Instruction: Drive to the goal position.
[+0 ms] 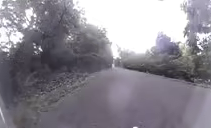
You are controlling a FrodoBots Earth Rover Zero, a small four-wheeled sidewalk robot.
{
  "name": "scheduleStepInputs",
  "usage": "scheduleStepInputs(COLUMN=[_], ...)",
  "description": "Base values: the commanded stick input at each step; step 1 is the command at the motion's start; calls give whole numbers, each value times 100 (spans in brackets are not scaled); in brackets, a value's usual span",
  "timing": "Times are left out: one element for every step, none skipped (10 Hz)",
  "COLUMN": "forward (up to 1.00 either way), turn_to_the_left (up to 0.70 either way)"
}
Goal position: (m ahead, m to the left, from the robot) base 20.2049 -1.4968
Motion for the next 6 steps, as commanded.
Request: scheduleStepInputs(forward=[70, 70, 70, 70, 70, 70], turn_to_the_left=[0, 0, 0, 0, 0, 0])
